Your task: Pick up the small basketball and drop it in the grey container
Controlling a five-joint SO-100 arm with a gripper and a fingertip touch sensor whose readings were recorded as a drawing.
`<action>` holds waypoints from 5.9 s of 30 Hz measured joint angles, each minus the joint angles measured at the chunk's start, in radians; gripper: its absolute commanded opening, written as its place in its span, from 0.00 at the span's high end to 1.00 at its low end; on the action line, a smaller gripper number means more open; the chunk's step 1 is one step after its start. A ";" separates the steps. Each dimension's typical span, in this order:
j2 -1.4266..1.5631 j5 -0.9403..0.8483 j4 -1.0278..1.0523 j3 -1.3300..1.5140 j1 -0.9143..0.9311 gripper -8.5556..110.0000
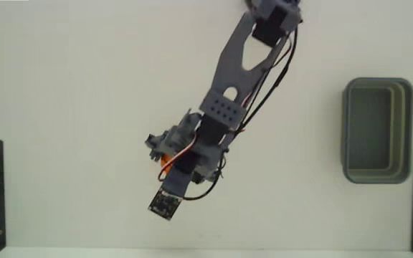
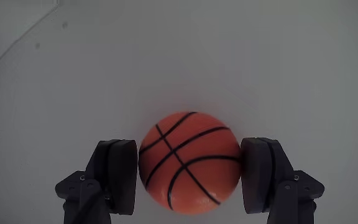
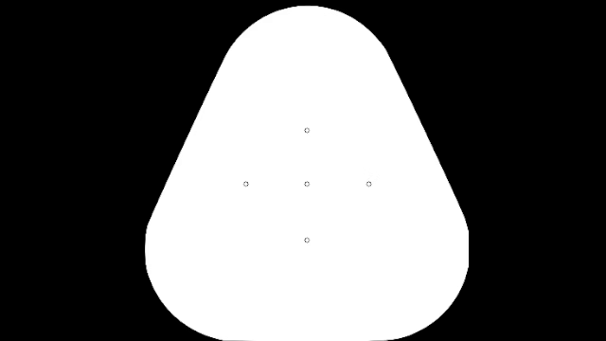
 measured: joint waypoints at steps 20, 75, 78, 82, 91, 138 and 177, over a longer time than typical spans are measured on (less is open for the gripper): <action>-0.025 0.000 0.008 -0.044 -0.002 0.00; -0.025 0.000 -0.115 0.067 0.000 0.00; -0.025 0.000 -0.124 0.067 0.000 0.00; -0.025 0.000 -0.124 0.083 0.000 0.00; -0.025 0.000 -0.141 0.101 0.000 0.00; -0.025 0.000 -0.160 0.118 0.000 0.04; -0.025 0.000 -0.160 0.118 0.000 0.12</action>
